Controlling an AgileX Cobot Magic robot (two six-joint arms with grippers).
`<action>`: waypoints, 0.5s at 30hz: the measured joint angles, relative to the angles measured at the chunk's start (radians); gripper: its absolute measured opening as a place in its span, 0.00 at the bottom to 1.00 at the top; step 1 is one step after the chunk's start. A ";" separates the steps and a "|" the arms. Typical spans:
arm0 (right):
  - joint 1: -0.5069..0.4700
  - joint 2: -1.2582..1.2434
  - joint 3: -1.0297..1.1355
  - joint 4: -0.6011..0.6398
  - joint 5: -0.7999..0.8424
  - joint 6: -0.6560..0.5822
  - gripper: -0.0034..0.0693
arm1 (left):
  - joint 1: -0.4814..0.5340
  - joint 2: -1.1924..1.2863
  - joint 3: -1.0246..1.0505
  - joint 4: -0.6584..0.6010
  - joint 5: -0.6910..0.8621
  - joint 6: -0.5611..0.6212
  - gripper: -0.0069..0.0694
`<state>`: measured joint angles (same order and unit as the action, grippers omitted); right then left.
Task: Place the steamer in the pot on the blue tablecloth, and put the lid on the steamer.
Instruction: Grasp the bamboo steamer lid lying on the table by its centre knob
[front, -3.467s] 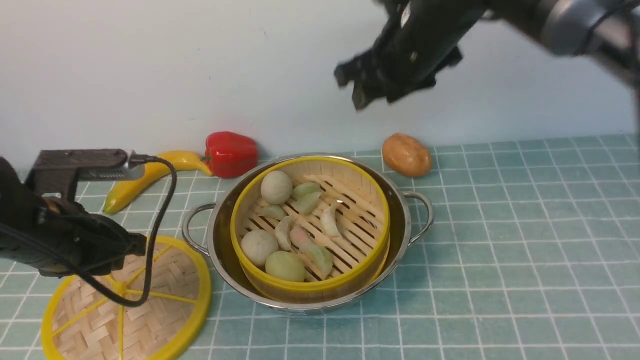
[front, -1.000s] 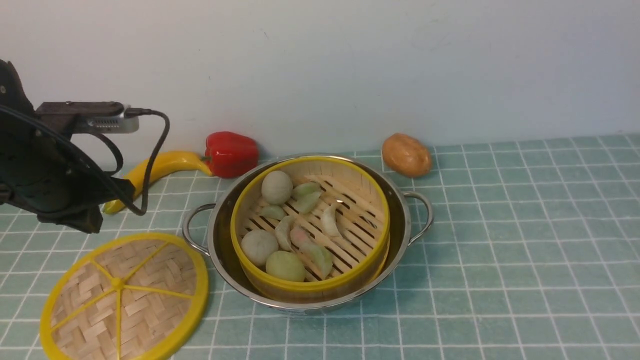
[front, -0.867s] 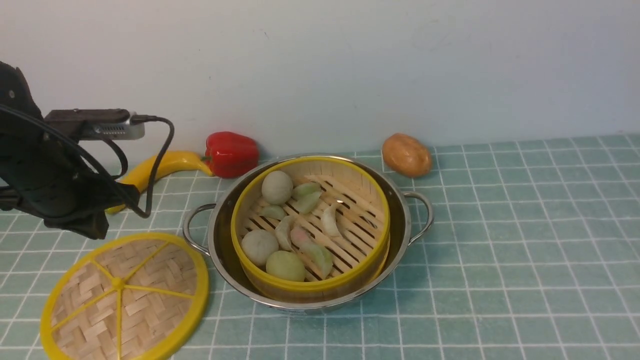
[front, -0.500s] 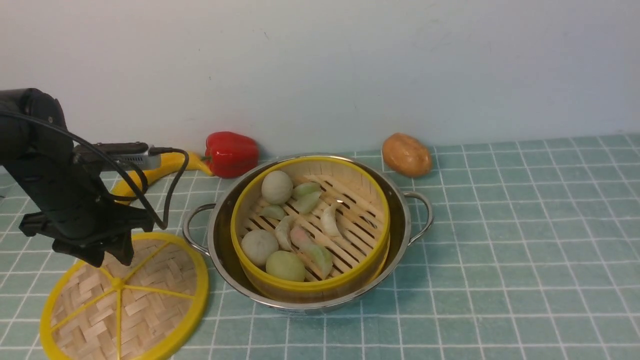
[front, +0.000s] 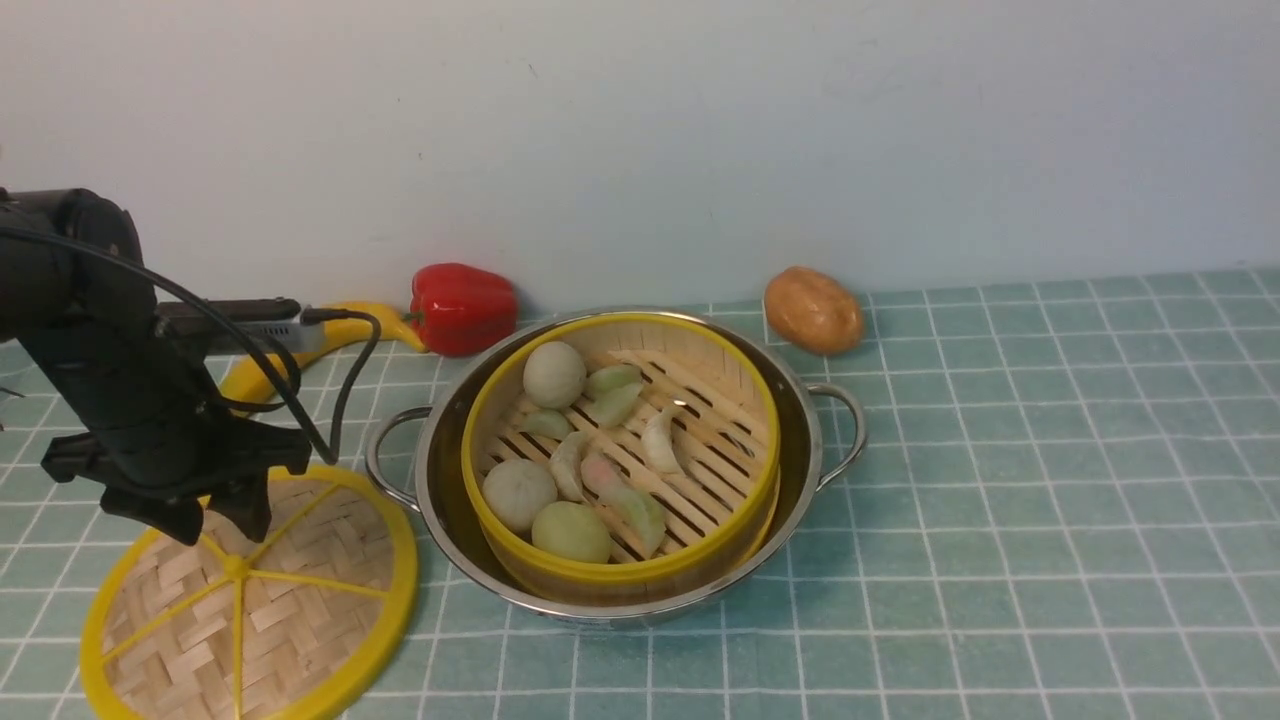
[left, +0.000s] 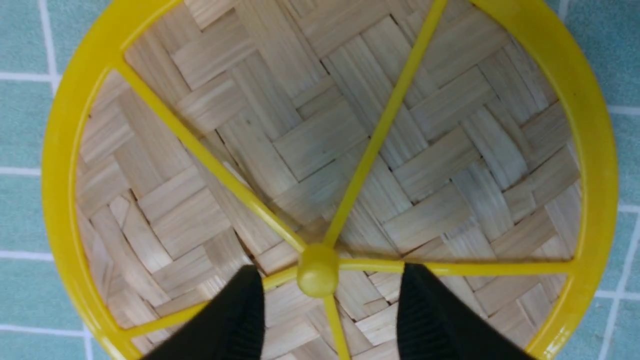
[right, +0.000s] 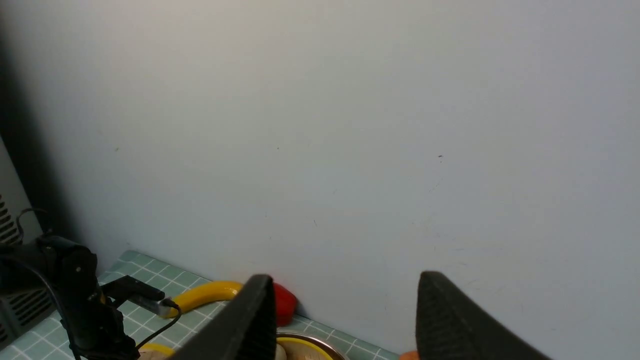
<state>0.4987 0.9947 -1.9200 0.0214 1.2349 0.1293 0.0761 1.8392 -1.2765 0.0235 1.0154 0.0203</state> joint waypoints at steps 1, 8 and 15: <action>0.000 0.000 0.000 0.000 0.000 0.000 0.58 | 0.000 0.004 0.000 0.000 0.000 -0.002 0.49; 0.000 0.000 0.000 0.000 0.000 -0.001 0.58 | 0.000 0.051 0.000 -0.003 0.028 -0.002 0.44; 0.000 -0.002 0.022 -0.001 -0.001 -0.001 0.58 | 0.000 0.067 0.000 -0.003 0.030 -0.002 0.47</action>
<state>0.4987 0.9928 -1.8982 0.0205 1.2339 0.1279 0.0761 1.9059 -1.2765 0.0209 1.0457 0.0188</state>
